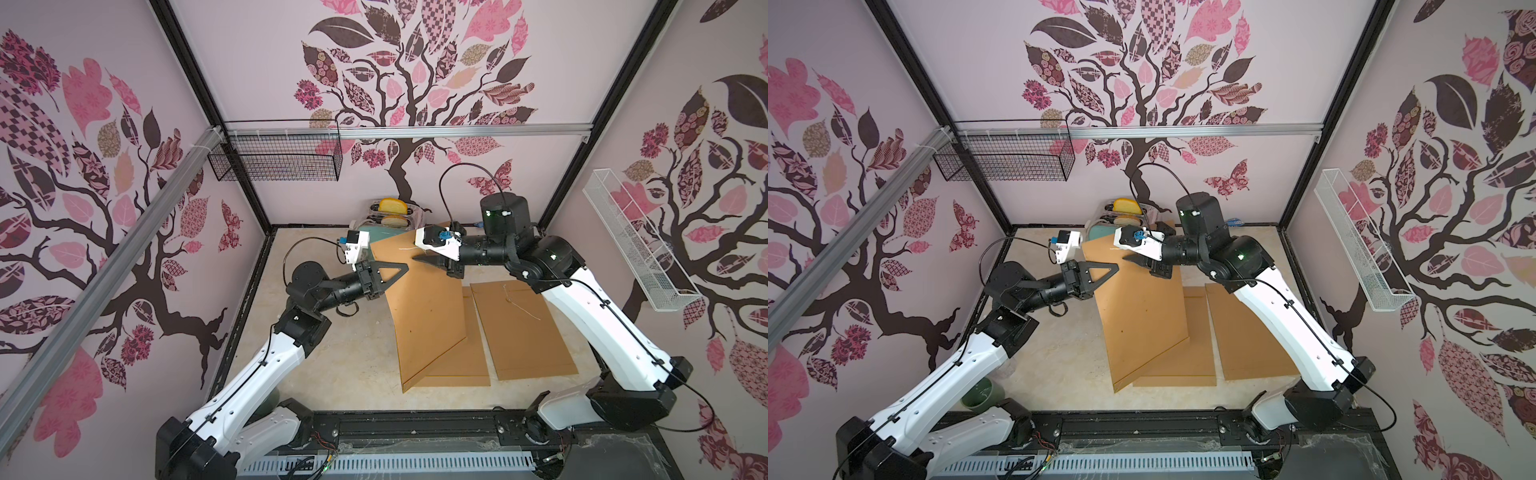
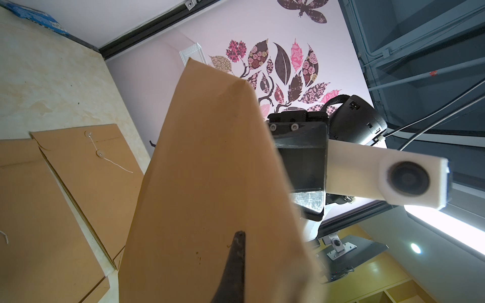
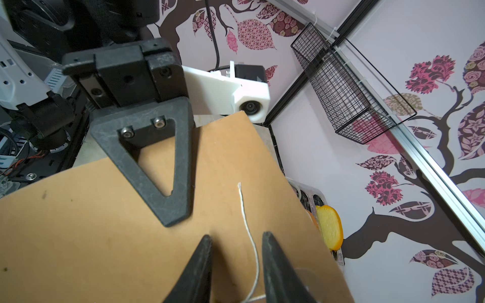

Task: Close the mouth of the file bag
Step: Close the file bag.

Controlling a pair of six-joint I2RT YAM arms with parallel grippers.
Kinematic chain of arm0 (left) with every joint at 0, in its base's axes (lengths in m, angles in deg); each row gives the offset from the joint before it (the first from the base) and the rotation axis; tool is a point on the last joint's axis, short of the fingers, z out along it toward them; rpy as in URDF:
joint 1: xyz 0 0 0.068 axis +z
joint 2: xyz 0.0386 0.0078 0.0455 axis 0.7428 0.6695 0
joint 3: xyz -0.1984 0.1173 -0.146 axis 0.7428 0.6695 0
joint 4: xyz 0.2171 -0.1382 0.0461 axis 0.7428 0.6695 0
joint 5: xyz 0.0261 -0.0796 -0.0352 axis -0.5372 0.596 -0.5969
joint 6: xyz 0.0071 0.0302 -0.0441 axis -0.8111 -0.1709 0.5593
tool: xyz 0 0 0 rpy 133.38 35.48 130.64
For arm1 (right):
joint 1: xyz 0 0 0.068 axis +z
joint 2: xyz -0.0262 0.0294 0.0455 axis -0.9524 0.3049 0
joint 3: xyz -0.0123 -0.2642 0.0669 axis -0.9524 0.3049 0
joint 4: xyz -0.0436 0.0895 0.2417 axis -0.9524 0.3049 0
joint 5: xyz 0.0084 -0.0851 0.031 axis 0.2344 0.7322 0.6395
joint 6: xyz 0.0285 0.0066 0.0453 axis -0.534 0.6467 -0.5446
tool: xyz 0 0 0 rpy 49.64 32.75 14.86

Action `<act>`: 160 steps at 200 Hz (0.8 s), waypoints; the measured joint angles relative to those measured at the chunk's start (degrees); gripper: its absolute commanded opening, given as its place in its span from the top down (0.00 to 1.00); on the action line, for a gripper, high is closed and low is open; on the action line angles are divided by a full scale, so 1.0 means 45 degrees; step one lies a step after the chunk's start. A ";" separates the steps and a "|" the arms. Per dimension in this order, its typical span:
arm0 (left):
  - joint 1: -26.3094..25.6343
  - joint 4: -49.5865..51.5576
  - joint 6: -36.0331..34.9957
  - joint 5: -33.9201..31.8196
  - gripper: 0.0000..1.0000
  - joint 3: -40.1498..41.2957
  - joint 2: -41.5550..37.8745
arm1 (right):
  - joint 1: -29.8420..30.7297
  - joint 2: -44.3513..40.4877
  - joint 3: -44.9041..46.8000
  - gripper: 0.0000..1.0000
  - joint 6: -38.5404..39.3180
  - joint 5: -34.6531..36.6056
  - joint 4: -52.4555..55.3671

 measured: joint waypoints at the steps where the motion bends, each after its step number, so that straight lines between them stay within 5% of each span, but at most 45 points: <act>1: 0.0000 0.0010 0.0000 -0.0005 1.00 0.0000 0.0000 | 0.0000 0.0000 0.0000 0.67 0.0000 0.0010 0.0000; 123: 0.0015 0.0364 -0.0005 -0.0151 1.00 0.0000 -0.0010 | 0.0000 -0.0097 0.0763 1.00 -0.0083 0.0277 -0.0641; 160: 0.0010 0.0568 -0.0010 -0.0170 1.00 0.0000 -0.0010 | 0.0000 -0.0656 0.1855 1.00 -0.0437 0.0306 -0.1545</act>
